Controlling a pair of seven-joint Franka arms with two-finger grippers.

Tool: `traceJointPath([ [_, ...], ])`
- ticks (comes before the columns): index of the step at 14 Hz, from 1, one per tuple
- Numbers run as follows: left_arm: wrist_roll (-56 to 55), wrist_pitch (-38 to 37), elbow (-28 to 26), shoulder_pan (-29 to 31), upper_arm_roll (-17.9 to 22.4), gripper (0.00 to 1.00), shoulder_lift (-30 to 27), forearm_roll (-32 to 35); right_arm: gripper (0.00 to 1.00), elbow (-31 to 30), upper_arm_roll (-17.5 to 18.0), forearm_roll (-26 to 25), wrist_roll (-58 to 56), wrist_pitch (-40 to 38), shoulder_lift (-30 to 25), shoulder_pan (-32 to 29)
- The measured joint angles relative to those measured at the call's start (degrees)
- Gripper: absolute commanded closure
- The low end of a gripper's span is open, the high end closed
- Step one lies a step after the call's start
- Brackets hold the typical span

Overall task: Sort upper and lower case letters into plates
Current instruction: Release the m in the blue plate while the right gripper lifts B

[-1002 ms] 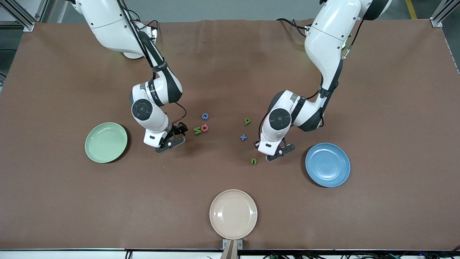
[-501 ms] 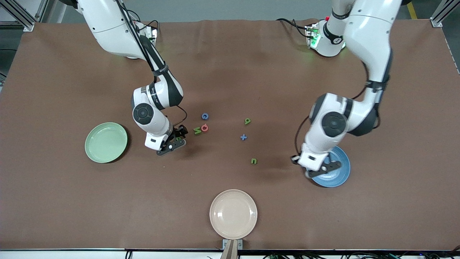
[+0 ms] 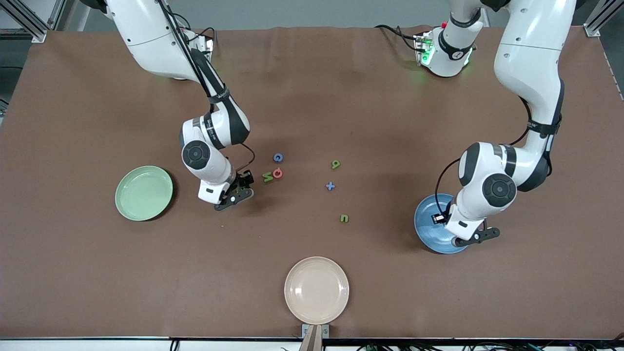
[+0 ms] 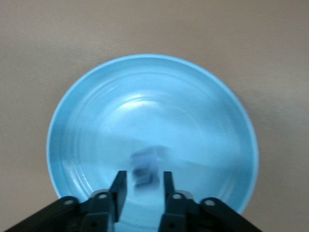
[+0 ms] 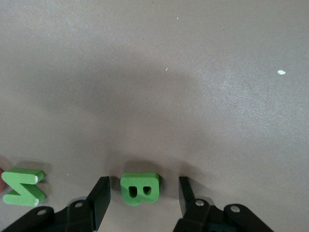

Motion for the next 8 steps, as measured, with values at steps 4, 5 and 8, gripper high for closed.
traceJointPath([
  [4, 0.28, -0.10, 0.54, 0.57, -0.31, 0.00, -0.02, 0.00, 0.63, 0.25, -0.03, 0.00, -0.04, -0.13, 0.00, 0.00],
  [5, 0.18, -0.23, 1.14, 0.28, -0.64, 0.00, -0.06, 0.00, 0.67, 0.34, -0.07, 0.00, -0.07, -0.12, -0.01, -0.01],
  [8, -0.70, -0.60, 3.42, -1.15, -2.51, 0.01, -0.04, -0.02, 0.79, 0.46, -0.10, 0.00, -0.10, -0.28, -0.04, 0.00],
])
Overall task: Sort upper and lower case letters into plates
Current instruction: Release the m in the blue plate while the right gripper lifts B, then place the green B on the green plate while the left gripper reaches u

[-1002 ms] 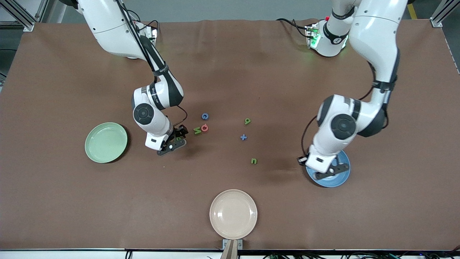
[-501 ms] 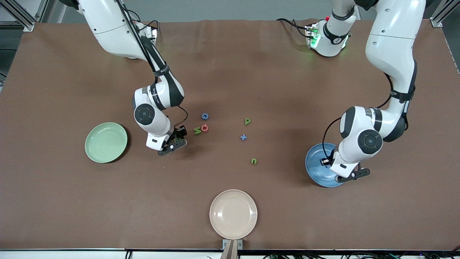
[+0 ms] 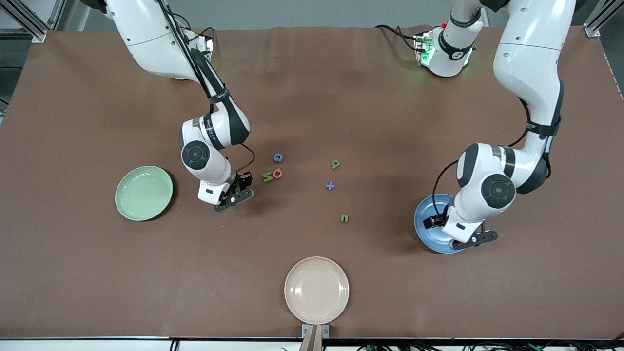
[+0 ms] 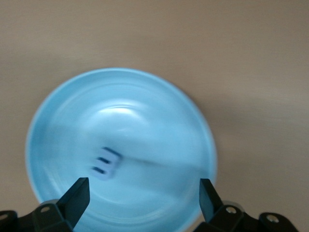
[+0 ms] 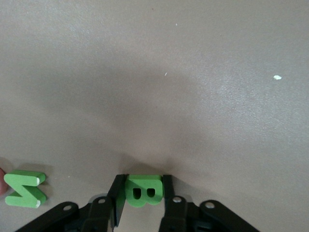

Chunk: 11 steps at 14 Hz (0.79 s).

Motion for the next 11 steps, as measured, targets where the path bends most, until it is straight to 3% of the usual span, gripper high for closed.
traceJointPath([
  [3, -3.74, -0.12, 3.85, -0.87, -4.24, 0.05, 1.91, -0.44, 0.83, 0.02, 0.01, 0.00, -0.02, -0.03, 0.00, 0.00],
  [6, -3.65, 0.67, 6.83, -5.69, -5.06, 0.17, 5.18, -0.16, 0.82, 0.88, -0.16, 0.00, -0.47, -5.35, -0.87, -0.44],
  [9, -2.12, 2.28, 9.57, -10.91, -4.94, 0.28, 8.32, 1.21, 0.83, 1.59, -0.73, 0.00, -6.56, -16.16, -6.99, -5.46],
  [11, -0.47, 2.48, 12.36, -12.79, -4.87, 0.28, 10.66, 1.28, 0.82, 0.62, -1.13, -0.06, -13.97, -21.42, -12.25, -11.46],
])
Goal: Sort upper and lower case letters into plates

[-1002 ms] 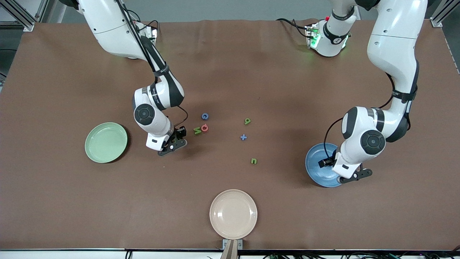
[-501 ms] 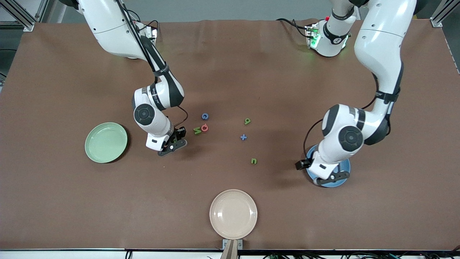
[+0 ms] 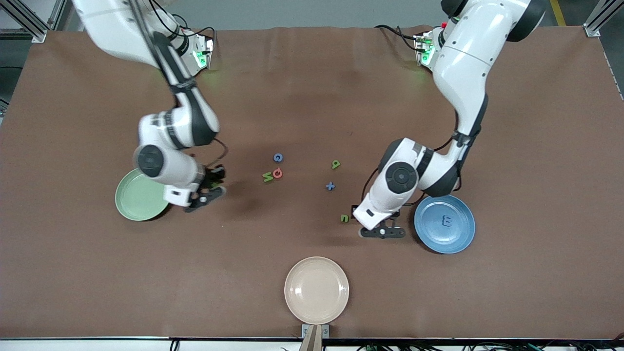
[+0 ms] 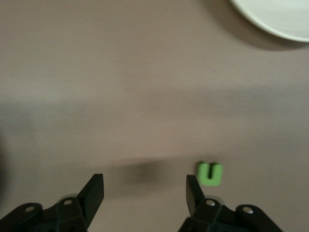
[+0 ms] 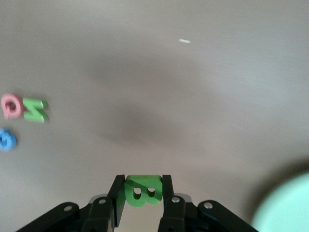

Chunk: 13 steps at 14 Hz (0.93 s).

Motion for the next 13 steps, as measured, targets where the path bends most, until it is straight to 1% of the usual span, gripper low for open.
traceJointPath([
  [2, 0.36, 0.43, 2.61, -1.23, 0.03, 0.33, 2.10, 0.01, 0.82, -2.55, -0.34, -0.99, -7.64, -1.30, -3.70, -7.04],
  [3, 0.36, 1.04, 3.49, -1.71, 0.04, 0.34, 2.96, 0.01, 0.82, -3.57, -0.46, -2.37, -10.84, -1.06, -4.43, -10.76],
  [4, 0.36, 1.65, 4.01, -2.10, 0.05, 0.36, 3.67, 0.01, 0.81, -4.35, -0.53, -4.16, -13.42, -0.09, -4.53, -14.46],
  [6, 0.43, 2.44, 4.51, -2.88, 0.09, 0.38, 4.69, 0.02, 0.81, -6.04, -0.56, -6.50, -16.61, 3.05, -4.31, -19.86],
  [8, 0.43, 2.88, 4.62, -3.86, 0.21, 0.38, 5.43, 0.04, 0.82, -7.88, -0.53, -7.13, -17.48, 6.10, -4.17, -22.31],
  [10, 0.44, 3.04, 4.72, -4.52, 0.26, 0.41, 5.93, 0.06, 0.82, -9.65, -0.30, -7.17, -17.50, 9.97, -3.85, -22.49],
  [11, 0.44, 3.06, 4.75, -4.76, 0.27, 0.44, 6.11, 0.08, 0.82, -10.35, -0.02, -7.17, -17.48, 12.00, -3.36, -22.49],
  [13, 0.45, 3.06, 4.77, -5.01, 0.32, 0.56, 6.39, 0.09, 0.82, -11.27, 0.27, -7.17, -17.44, 15.66, -1.54, -22.46],
])
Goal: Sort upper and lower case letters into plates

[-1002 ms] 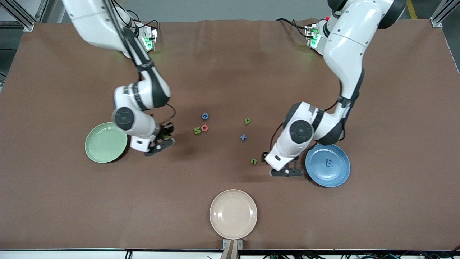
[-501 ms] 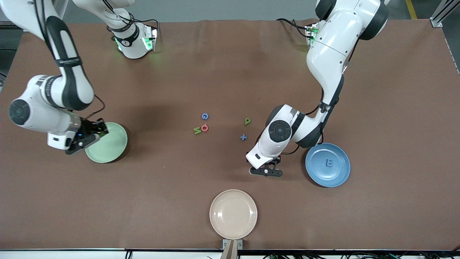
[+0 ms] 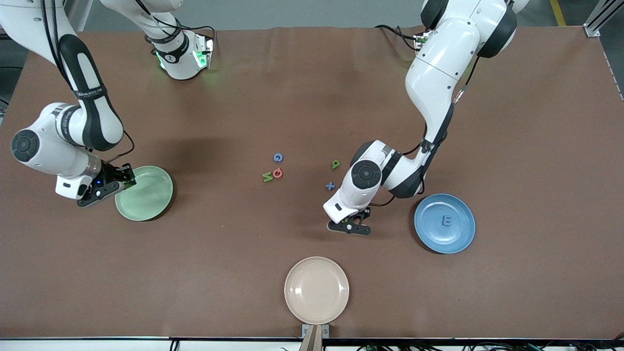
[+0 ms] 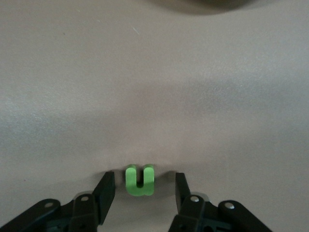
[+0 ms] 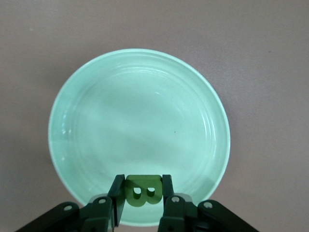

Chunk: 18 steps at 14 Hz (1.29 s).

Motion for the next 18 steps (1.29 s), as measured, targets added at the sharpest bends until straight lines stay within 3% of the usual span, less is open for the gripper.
traceJointPath([
  [2, 0.04, -0.01, 0.08, -0.01, 0.32, 0.82, 0.01, 0.16, 0.82, -0.38, 0.04, 0.00, 0.01, 1.97, 1.95, 0.00],
  [4, 0.06, -0.02, 0.12, -0.12, 0.47, 0.96, 0.00, 0.28, 0.81, -1.22, 0.04, 0.00, 0.02, 3.46, 2.90, 0.00],
  [9, 0.09, -0.02, 0.68, 0.13, 0.83, 0.98, -0.11, 0.34, 0.80, -3.65, 0.14, 0.00, 0.05, 5.17, 3.39, 0.00],
  [13, 1.42, -3.73, 1.02, 6.33, 1.29, 0.98, -3.30, 0.53, 0.75, -4.33, 0.23, 0.00, 0.10, 5.30, 3.91, 0.01],
  [15, 2.93, -8.56, 0.99, 9.16, 1.31, 0.98, -5.71, 0.65, 0.52, -4.33, 0.28, 0.00, 0.11, 5.32, 4.31, 0.03],
  [16, 4.54, -10.90, 0.93, 10.46, 1.35, 0.97, -6.59, 0.78, 0.25, -4.31, 0.32, 0.00, 0.12, 5.32, 4.37, 0.05],
  [18, 8.42, -12.97, 0.53, 13.60, 1.39, 0.96, -7.50, 0.82, 0.13, -4.16, 0.39, 0.00, 0.17, 5.32, 4.37, 0.16],
])
